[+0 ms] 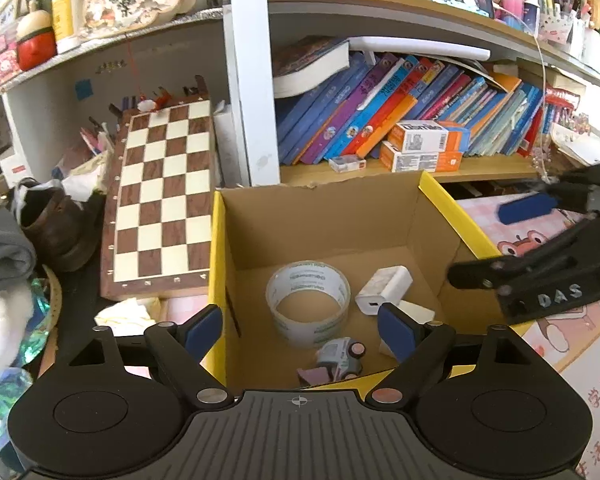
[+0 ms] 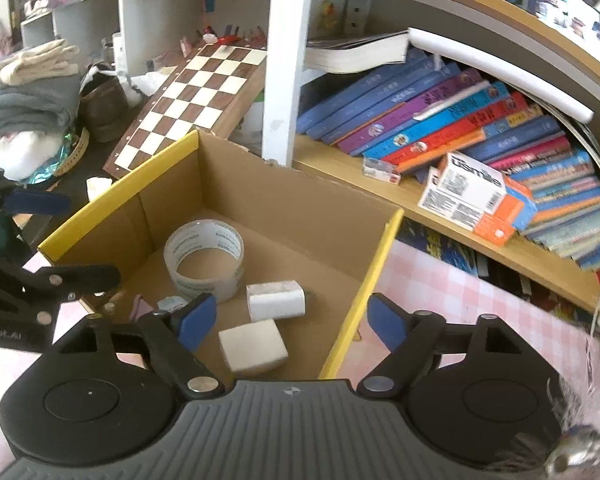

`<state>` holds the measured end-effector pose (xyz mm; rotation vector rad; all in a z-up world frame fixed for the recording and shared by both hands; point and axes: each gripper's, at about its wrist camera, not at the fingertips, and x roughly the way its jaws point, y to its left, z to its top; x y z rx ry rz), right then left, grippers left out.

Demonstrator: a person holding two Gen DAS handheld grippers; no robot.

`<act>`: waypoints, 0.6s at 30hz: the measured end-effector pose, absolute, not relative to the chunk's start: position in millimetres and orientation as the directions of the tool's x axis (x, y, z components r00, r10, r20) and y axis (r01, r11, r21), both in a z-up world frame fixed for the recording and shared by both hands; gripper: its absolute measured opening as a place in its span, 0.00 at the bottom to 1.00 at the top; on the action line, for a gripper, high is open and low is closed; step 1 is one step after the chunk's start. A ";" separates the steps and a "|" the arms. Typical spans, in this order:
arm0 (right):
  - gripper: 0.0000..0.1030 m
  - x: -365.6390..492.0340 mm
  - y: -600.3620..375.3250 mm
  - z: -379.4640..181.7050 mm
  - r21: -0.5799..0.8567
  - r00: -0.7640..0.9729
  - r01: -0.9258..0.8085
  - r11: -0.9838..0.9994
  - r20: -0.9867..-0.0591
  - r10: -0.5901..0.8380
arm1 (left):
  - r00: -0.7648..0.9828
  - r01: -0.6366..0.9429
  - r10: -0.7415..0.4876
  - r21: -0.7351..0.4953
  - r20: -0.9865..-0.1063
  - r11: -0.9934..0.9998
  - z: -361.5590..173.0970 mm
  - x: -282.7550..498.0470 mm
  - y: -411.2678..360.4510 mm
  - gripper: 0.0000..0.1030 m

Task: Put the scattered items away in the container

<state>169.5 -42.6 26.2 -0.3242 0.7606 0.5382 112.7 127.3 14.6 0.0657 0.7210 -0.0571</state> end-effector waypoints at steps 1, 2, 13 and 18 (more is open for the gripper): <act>0.83 166.4 -44.2 26.9 -0.086 0.604 -0.562 0.823 -0.722 0.338 | 0.753 0.070 -0.024 0.044 -0.658 0.997 15.8 110.8 126.5 0.88; 0.84 163.3 -45.8 27.7 -0.086 0.609 -0.555 0.827 -0.720 0.334 | 0.755 0.065 -0.017 0.048 -0.655 0.997 17.0 108.9 125.8 0.89; 0.94 126.4 -64.6 32.9 -0.079 0.656 -0.490 0.868 -0.689 0.308 | 0.772 0.052 0.005 0.071 -0.635 0.996 27.2 82.9 109.2 0.91; 0.98 110.8 -74.7 33.2 -0.100 0.694 -0.448 0.888 -0.665 0.275 | 0.779 0.048 0.006 0.069 -0.627 0.996 31.1 73.4 100.0 0.91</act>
